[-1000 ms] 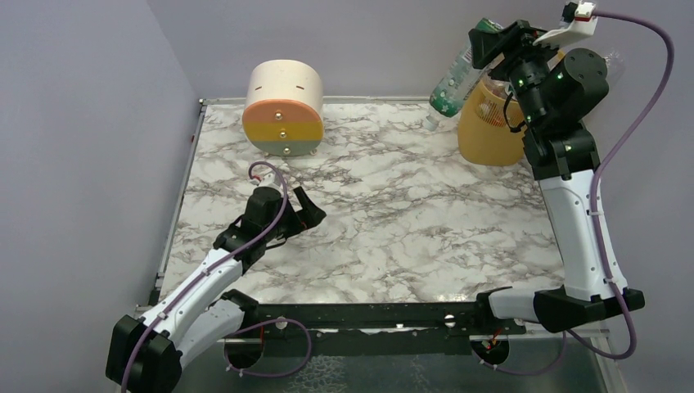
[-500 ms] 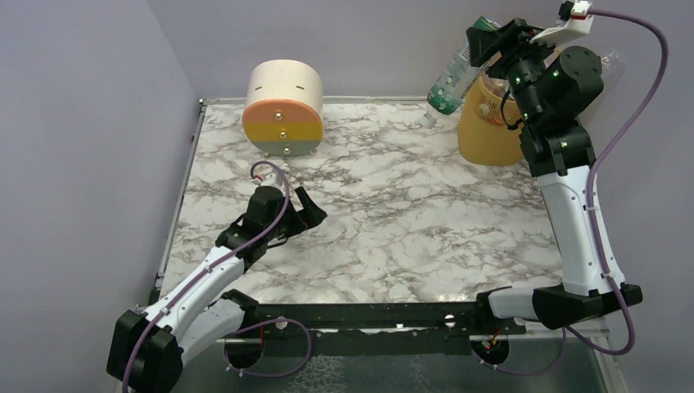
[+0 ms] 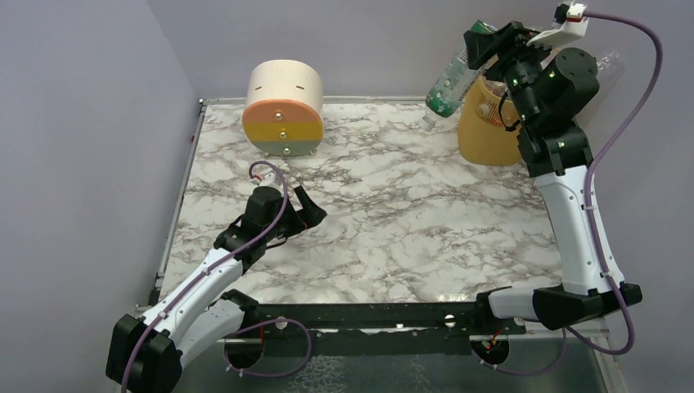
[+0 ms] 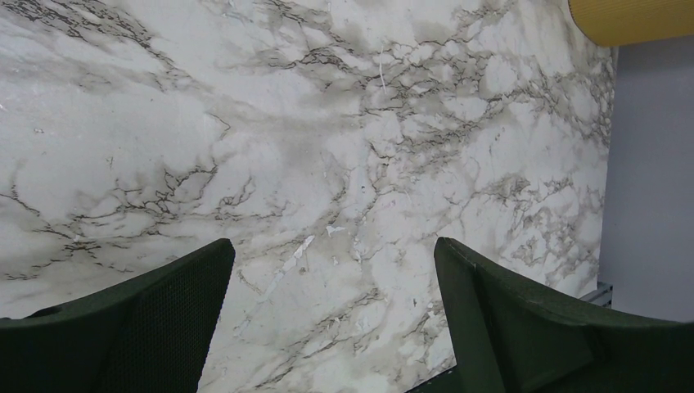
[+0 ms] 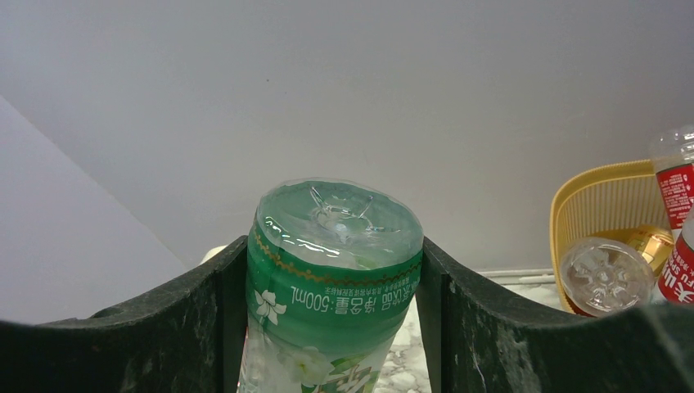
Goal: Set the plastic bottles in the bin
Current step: Place the plastic bottle in the trash bin.
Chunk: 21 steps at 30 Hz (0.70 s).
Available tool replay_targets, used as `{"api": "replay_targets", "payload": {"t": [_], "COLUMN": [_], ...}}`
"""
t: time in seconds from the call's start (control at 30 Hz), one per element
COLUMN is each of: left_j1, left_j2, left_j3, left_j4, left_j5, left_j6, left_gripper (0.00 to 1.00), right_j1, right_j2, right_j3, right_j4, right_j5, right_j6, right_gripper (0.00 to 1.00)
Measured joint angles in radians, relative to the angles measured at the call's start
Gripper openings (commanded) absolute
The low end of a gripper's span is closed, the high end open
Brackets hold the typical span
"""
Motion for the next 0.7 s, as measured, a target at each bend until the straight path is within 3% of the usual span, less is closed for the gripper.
{"api": "replay_targets", "payload": {"t": [0.7], "left_j1": [0.0], "left_j2": [-0.047], "left_j3": [-0.044], "left_j4": [0.029], "left_j5": [0.024], "left_j6": [-0.027], "left_gripper": [0.99], "right_j1": [0.0], "right_j2": [-0.011], "right_j3": [-0.013], "right_j4": [-0.001], "right_j5": [-0.012], "right_j6": [0.006], "right_gripper": [0.54]}}
